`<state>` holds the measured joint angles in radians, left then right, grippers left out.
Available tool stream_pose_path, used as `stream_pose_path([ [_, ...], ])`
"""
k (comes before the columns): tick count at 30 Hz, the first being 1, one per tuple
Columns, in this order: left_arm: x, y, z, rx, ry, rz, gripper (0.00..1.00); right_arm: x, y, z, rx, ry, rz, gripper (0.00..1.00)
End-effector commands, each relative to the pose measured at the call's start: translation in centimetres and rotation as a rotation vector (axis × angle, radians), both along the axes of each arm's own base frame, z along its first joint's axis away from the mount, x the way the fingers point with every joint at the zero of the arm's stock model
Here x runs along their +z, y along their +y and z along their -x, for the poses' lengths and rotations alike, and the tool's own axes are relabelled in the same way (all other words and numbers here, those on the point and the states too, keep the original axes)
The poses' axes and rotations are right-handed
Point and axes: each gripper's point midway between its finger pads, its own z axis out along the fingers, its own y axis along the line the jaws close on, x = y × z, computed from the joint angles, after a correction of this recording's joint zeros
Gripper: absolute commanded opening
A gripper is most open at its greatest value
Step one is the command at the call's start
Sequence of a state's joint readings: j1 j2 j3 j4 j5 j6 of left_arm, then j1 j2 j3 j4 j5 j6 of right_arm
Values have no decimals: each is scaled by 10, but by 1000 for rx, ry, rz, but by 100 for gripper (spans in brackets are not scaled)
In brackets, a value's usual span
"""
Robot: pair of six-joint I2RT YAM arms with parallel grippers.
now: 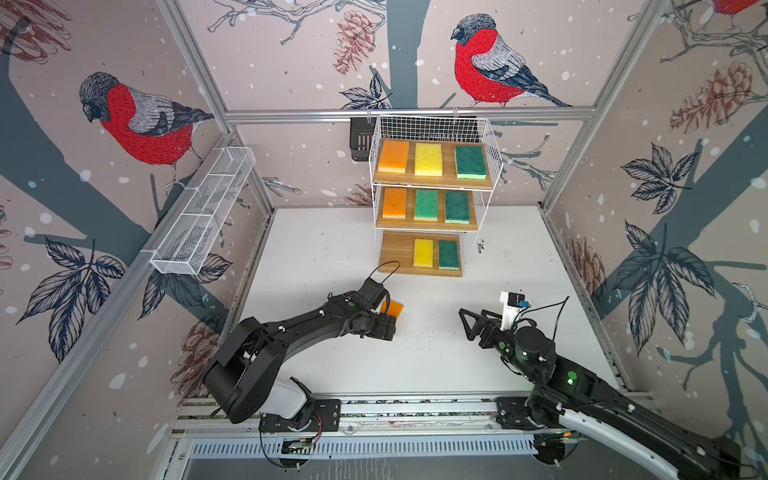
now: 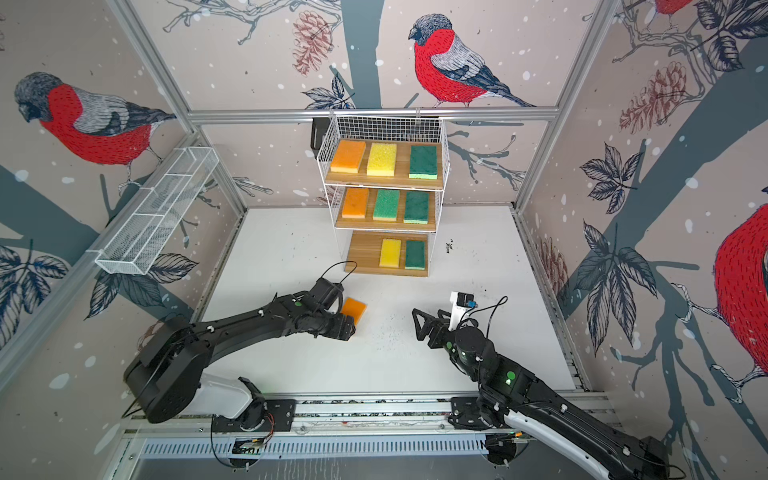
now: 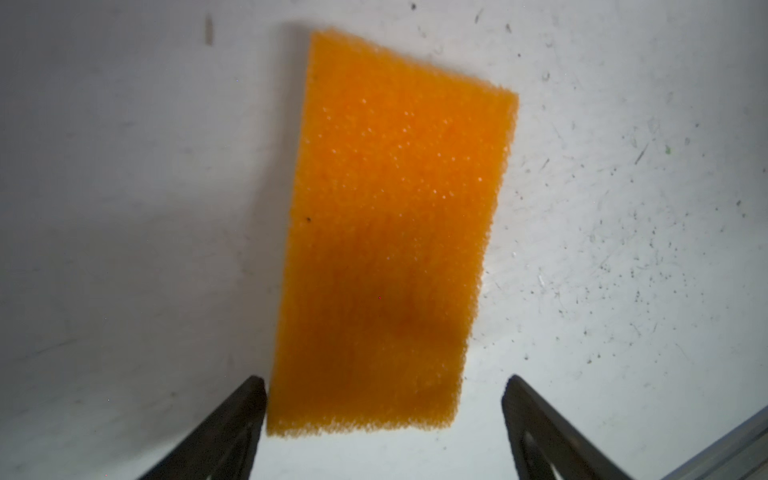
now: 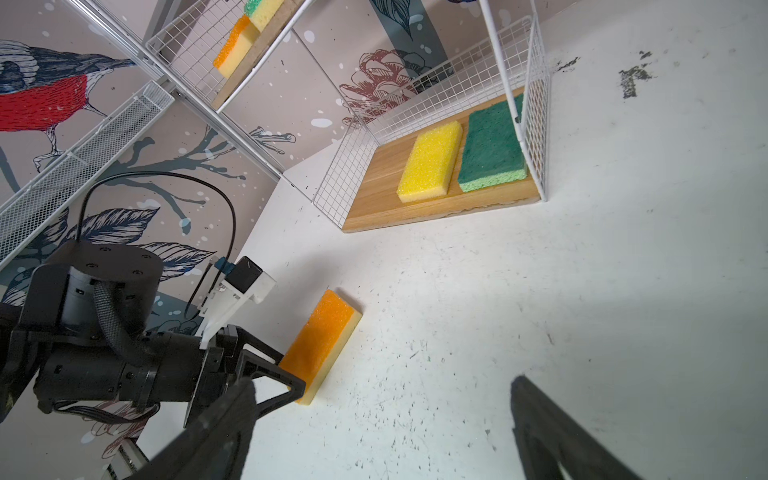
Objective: Place and organize the cleaning sponges onto the shelf
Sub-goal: 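Close the left gripper on the orange sponge's short end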
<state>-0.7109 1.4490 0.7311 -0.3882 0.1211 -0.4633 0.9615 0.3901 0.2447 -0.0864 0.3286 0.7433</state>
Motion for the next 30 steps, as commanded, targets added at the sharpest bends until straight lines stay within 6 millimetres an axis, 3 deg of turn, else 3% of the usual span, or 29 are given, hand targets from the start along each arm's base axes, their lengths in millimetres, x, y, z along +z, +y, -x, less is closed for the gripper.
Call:
stream_pose_path([
  [1, -6, 7, 2, -1, -8, -75, 89, -2, 0, 1, -3, 16, -15, 95],
  [9, -2, 1, -2, -6, -99, -134, 89, -2, -5, 2, -17, 16, -11, 95],
  [15, -18, 2, 2, -45, -97, -198, 90, -3, -5, 3, -16, 19, -10, 95],
  [30, -21, -5, -4, -7, -126, -145, 83, -5, -6, 3, -19, 25, -5, 95],
])
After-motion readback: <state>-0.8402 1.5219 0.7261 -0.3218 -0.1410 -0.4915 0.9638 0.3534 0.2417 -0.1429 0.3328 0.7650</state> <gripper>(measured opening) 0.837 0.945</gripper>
